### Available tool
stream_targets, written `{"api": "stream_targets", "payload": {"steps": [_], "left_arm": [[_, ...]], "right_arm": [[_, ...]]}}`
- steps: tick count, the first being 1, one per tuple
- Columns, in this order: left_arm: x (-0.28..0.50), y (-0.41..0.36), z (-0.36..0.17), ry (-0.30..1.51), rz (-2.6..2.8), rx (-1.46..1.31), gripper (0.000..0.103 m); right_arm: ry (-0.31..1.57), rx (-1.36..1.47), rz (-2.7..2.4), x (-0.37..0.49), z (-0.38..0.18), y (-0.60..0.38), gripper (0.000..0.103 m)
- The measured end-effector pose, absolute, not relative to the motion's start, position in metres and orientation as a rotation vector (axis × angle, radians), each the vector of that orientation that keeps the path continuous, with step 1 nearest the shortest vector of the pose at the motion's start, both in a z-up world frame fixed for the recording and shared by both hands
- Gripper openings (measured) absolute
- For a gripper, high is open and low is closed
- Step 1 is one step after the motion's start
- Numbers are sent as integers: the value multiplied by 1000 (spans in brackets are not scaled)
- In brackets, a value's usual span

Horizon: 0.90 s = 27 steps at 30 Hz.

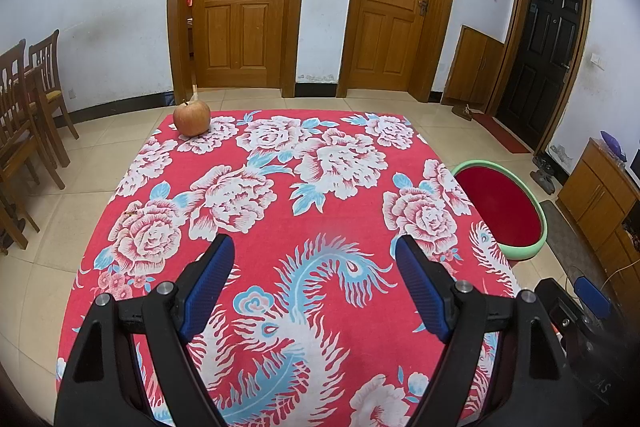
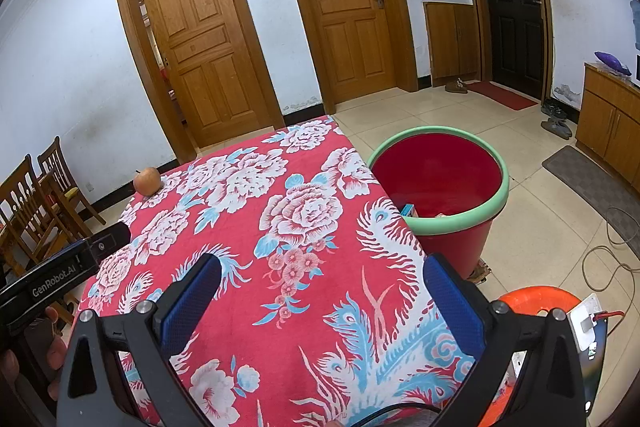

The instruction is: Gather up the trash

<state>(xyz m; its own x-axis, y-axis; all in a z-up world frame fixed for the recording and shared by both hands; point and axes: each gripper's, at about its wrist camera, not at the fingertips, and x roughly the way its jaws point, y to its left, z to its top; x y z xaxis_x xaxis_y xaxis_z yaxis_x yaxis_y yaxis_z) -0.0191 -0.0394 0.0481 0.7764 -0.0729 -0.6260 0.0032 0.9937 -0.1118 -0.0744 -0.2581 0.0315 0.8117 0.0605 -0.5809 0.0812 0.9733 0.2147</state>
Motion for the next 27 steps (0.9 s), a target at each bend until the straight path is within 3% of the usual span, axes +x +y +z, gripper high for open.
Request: {"api": "stream_targets", "payload": {"steps": [27], "left_arm": [[-19,-40,47,690,-36,-104,82]], "right_arm": [[628,235,-11,-74,32,-258,103]]}}
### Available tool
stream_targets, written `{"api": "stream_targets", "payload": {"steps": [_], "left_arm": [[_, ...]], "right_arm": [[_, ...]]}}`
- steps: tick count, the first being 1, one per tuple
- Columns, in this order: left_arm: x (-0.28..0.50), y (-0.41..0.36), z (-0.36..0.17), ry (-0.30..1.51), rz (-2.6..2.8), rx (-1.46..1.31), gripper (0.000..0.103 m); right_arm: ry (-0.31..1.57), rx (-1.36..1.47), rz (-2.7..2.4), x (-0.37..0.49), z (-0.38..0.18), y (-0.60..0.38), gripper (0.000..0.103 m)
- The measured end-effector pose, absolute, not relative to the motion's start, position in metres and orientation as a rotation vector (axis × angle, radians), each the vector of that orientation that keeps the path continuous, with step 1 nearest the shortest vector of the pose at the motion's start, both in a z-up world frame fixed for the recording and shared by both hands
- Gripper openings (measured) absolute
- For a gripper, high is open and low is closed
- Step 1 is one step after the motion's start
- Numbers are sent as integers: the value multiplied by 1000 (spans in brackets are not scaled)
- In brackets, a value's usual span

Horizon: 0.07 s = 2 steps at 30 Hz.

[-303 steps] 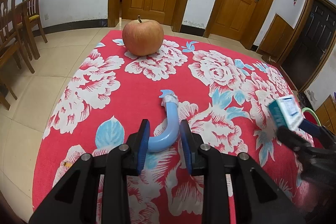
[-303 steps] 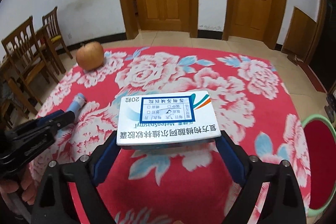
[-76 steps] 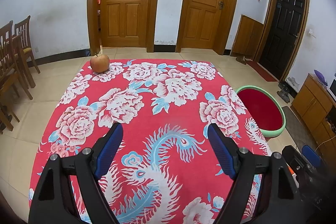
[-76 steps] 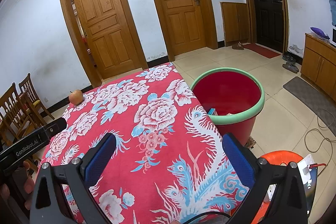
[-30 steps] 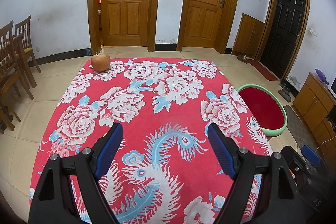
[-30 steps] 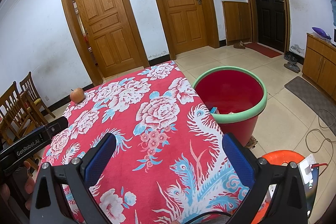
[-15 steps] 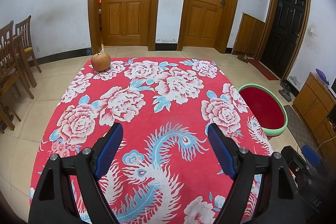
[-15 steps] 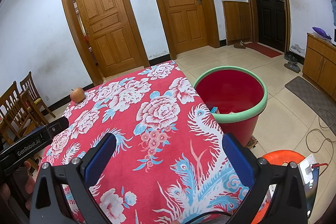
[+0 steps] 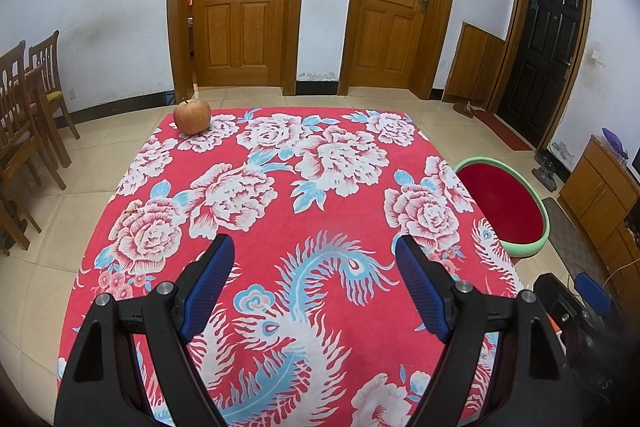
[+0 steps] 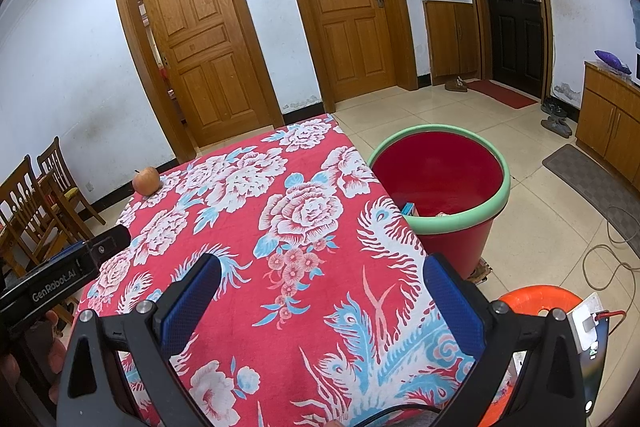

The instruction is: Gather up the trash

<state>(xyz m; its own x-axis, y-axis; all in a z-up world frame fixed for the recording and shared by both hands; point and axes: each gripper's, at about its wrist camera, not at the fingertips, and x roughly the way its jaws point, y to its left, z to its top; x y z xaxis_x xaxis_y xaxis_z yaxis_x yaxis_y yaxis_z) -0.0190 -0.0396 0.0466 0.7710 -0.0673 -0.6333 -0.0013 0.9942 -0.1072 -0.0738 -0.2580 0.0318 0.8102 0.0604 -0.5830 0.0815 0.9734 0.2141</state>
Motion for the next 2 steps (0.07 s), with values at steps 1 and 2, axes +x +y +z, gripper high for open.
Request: {"api": "stream_targets", "payload": {"steps": [1,2], "left_arm": [[-19,-38,46,694,-34,-104,82],[-20,-37,45,696,-33,-104,82]], "right_arm": [[629,233,-11,-74,32,-257,103],[628,230,-11,-74,32,-257,103]]}}
